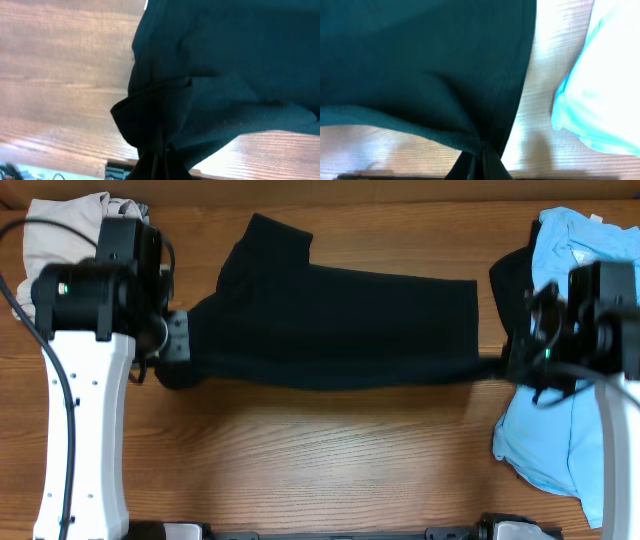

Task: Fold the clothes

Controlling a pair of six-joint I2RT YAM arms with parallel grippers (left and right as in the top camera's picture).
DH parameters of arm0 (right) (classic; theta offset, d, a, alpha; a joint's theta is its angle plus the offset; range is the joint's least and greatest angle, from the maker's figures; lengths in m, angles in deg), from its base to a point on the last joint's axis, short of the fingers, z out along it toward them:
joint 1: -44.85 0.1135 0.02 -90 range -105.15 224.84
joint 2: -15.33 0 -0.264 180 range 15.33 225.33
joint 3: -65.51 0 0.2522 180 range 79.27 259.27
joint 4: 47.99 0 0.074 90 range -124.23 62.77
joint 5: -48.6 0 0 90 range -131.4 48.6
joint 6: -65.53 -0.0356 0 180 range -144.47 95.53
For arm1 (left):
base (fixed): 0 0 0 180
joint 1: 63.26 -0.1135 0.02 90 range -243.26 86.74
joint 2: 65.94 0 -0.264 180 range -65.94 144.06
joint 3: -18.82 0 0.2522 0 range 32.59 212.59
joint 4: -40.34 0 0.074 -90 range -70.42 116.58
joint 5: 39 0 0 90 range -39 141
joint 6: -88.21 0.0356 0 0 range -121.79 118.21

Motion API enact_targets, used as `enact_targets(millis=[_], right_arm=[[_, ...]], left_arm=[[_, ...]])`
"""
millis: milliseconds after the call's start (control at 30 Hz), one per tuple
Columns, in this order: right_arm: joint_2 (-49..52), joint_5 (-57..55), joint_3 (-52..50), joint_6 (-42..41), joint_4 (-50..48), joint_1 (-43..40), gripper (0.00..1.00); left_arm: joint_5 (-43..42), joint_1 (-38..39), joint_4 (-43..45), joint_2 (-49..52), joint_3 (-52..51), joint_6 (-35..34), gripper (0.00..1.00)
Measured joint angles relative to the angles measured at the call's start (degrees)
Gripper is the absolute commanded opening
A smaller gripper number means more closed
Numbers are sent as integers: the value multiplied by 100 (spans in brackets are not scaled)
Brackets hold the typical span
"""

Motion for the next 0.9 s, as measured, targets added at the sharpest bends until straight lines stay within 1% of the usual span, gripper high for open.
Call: enact_targets(millis=[133,233,400,500,533,567,667,767,900], right_arm=[[-577,0,-909,-240,13,0,4],[-822,0,-1532,-476,0,0,4],[-957,-2,-2133,-789,-136,0,4],[-957,0,-2218,-909,-334,0,4],[-957,0,-2227,-933,-428,0,4],[-957,2,-2234,-973,-546,0,4],[-955,2,-2306,-1071,-925,0,4],[-914,0,-2459,-1117,-1329,0,4],[-638,-2,-2662,-1163,-1812,0,4]], left_arm=[[15,0,197,-367,-861,-221,6],[28,0,498,-590,-1451,-411,9],[33,0,866,-966,-2118,-584,17],[96,0,1161,-1058,-2391,-647,19],[107,0,1211,-1062,-2426,-645,17],[160,0,1443,-1062,-2575,-664,15],[223,0,2194,-1051,-2905,-671,5],[264,0,3069,-992,-3121,-614,4],[260,0,3738,-721,-3204,-546,4]])
